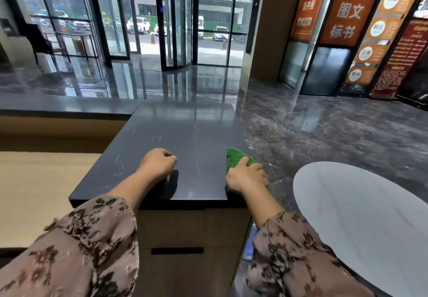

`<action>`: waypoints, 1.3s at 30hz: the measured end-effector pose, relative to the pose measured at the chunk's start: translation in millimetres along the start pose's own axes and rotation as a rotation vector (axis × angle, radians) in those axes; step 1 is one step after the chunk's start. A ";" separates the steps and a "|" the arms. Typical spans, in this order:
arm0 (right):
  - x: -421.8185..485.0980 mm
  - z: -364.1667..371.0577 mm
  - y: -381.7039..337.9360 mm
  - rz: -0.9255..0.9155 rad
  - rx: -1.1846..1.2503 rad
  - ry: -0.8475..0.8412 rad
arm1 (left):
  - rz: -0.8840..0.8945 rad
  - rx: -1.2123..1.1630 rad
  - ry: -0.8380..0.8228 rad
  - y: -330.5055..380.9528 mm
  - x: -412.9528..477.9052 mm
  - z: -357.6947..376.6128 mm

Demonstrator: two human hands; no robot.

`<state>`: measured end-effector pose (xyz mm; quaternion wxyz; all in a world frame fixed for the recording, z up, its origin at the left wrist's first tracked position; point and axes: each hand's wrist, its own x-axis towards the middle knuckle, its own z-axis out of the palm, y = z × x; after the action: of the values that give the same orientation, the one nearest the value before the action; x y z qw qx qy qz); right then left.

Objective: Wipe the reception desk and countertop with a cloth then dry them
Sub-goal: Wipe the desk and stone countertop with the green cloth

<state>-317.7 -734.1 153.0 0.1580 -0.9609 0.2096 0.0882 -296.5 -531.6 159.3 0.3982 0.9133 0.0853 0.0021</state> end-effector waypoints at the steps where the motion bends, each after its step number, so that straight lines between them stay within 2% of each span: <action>1: 7.6 -3.6 -2.1 0.014 0.014 -0.012 | 0.004 0.023 0.005 1.0 1.5 1.8; 9: 61.6 -13.6 -19.6 0.060 0.047 -0.048 | -0.016 0.136 -0.028 3.3 31.7 10.8; 17: 123.4 -21.6 -49.4 0.079 0.020 -0.080 | 0.056 0.404 -0.064 15.7 90.3 9.0; 23: 181.9 -29.8 -76.5 0.083 0.025 -0.105 | 0.073 0.508 -0.177 23.4 144.1 0.2; 28: 227.0 -39.3 -94.0 0.035 0.031 -0.112 | 0.098 0.651 -0.289 29.0 173.4 -0.3; 32: 255.3 -46.2 -101.3 -0.018 0.038 -0.093 | 0.146 0.770 -0.309 32.0 184.8 3.3; 39: 260.4 -42.3 -95.3 -0.061 0.062 -0.079 | 0.147 0.768 -0.307 37.4 183.9 1.0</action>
<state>-38.9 -764.0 156.6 0.1986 -0.9572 0.1766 0.1145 -109.4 -528.4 174.1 0.0359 0.9888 -0.0458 -0.1374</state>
